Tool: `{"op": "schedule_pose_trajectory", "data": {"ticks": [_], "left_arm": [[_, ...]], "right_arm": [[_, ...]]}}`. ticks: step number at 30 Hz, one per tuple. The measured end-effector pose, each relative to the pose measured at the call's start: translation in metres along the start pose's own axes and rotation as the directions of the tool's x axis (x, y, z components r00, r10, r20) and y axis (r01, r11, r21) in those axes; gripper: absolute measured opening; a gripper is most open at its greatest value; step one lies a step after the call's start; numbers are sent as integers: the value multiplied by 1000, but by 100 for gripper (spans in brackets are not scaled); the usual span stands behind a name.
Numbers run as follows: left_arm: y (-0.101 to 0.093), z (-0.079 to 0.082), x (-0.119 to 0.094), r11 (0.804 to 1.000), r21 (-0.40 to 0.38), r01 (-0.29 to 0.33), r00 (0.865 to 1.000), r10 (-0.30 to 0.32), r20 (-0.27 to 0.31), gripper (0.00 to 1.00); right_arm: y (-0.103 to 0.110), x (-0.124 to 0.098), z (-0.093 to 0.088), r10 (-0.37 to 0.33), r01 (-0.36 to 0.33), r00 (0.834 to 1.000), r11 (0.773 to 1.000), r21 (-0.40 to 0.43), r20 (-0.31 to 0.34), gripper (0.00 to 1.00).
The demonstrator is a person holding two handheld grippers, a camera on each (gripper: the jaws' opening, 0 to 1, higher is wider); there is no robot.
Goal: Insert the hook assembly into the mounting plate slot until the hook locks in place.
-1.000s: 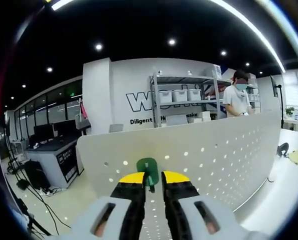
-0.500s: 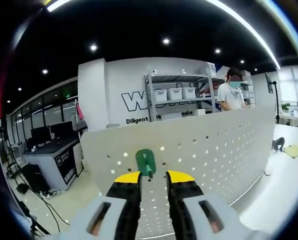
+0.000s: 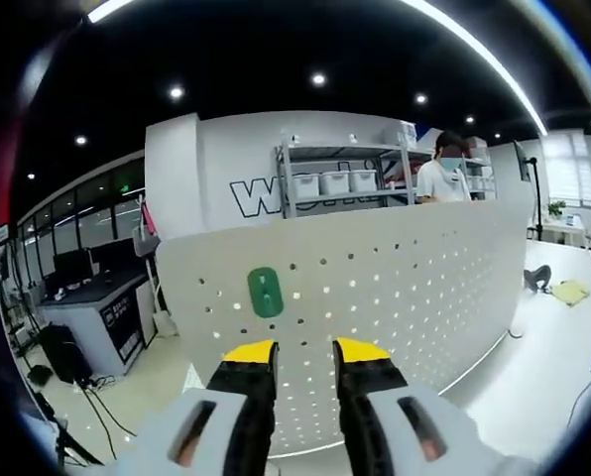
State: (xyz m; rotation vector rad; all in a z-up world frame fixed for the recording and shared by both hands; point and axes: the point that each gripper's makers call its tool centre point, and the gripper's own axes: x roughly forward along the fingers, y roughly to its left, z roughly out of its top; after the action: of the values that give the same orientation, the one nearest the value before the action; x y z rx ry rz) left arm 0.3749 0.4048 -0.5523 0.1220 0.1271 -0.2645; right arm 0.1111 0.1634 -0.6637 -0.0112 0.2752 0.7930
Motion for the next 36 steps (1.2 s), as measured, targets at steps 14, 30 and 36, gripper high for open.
{"op": "schedule_pose_trajectory", "data": {"ticks": [14,30,36], "left_arm": [[-22,-16,-19,994,-83,72,997,-71,12,31],[-67,6,-59,934,-245,260,957,-216,194,44],[-84,1,-75,901,-288,325,938,-268,220,55]], "right_arm": [[6,6,-5,24,-24,1000,1000,3,-18,65],[18,11,-4,94,-94,995,996,-6,-19,64],[24,12,-4,113,-114,993,993,-12,-20,64]]}}
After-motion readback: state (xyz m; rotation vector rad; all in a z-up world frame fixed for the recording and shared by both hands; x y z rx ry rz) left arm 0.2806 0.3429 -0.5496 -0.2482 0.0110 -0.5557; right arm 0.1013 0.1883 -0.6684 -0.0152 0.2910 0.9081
